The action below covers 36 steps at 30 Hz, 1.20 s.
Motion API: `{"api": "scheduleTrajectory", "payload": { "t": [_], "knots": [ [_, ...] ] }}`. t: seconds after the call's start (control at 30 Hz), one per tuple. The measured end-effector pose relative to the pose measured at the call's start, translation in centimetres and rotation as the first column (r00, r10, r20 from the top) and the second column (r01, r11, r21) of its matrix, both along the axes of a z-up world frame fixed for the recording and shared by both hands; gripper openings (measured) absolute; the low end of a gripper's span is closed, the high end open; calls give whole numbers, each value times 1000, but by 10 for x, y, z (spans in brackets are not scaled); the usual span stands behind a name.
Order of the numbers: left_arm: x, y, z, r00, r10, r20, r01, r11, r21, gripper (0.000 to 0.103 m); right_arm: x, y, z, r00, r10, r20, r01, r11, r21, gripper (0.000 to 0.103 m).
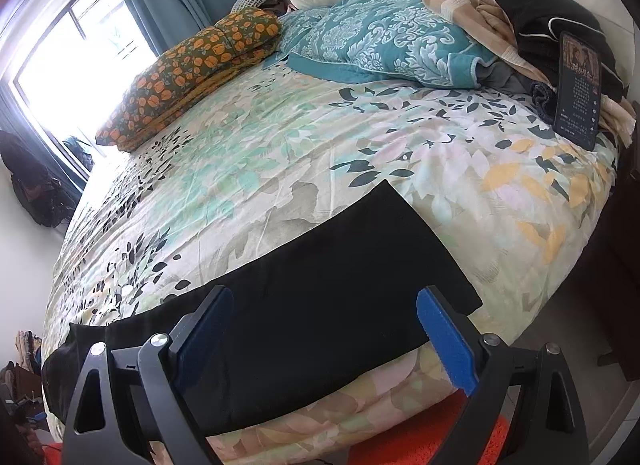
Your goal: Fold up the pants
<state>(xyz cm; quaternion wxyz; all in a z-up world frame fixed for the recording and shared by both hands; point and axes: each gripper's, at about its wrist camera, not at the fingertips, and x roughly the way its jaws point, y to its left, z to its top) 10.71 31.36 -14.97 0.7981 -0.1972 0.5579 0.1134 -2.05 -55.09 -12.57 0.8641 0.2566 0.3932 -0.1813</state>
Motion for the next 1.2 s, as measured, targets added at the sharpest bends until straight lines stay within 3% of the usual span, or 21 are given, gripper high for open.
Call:
{"api": "scheduleTrajectory", "payload": {
  "t": [0.07, 0.1, 0.13, 0.17, 0.33, 0.57, 0.7, 0.73, 0.8, 0.83, 0.87, 0.93, 1.0, 1.13, 1.17, 1.2],
  "knots": [
    [7, 0, -6, 1000, 3, -9, -3, 1000, -11, 66, -1, 0, 0, 1000, -3, 6, 3, 1000, 5, 93],
    [9, 1, -9, 1000, 7, -11, -8, 1000, -27, 56, -1, -1, 0, 1000, -5, 8, 5, 1000, 7, 93],
    [11, 2, -12, 1000, 11, -19, -12, 999, -50, 16, -2, -1, 0, 1000, -9, 8, 9, 1000, 8, 93],
    [12, 3, -14, 999, 23, -33, -25, 999, -37, 9, -2, -1, 0, 1000, -10, 9, 10, 1000, 8, 93],
    [3, 5, -8, 1000, -1, -23, 0, 999, -40, 3, -7, -4, 2, 1000, -18, 22, 18, 1000, 12, 93],
    [-10, -7, -6, 993, -85, -88, 89, 995, 46, 3, -12, -11, 0, 999, -42, 34, 41, 999, 36, 93],
    [0, -6, -10, 989, -9, -145, 27, 992, 123, 11, -4, -3, 2, 1000, -11, 21, 11, 1000, 18, 93],
    [-1, -5, -4, 991, 26, -132, -7, 990, 143, 15, -1, 4, 5, 1000, 8, 8, -7, 1000, -6, 93],
    [-6, -11, 18, 997, 72, -42, -63, 981, 185, 38, 10, 27, 12, 997, 81, -20, -81, 996, -42, 93],
    [-9, -19, 30, 997, 74, 23, -77, 978, 193, 55, 19, 42, 14, 991, 132, -16, -132, 991, -10, 93],
    [-11, -33, 41, 995, 58, 86, -73, 979, 189, 64, 30, 59, 14, 982, 189, 1, -189, 980, 54, 93],
    [-9, -69, 52, 983, -23, 181, -6, 988, 157, 64, 63, 108, 9, 946, 320, 48, -322, 922, 213, 93],
    [-3, -112, 49, 967, -118, 224, 88, 986, 139, 65, 108, 169, 5, 884, 457, 94, -460, 819, 344, 93],
    [10, -181, 11, 941, -293, 171, 259, 946, 197, 65, 207, 309, 7, 683, 713, 157, -681, 544, 491, 93],
    [9, -190, -2, 938, -318, 138, 282, 932, 229, 65, 231, 340, 7, 646, 747, 158, -702, 500, 506, 93],
    [7, -195, -17, 940, -329, 90, 295, 917, 270, 65, 254, 366, 5, 625, 766, 148, -712, 482, 510, 93]
  ]
}}
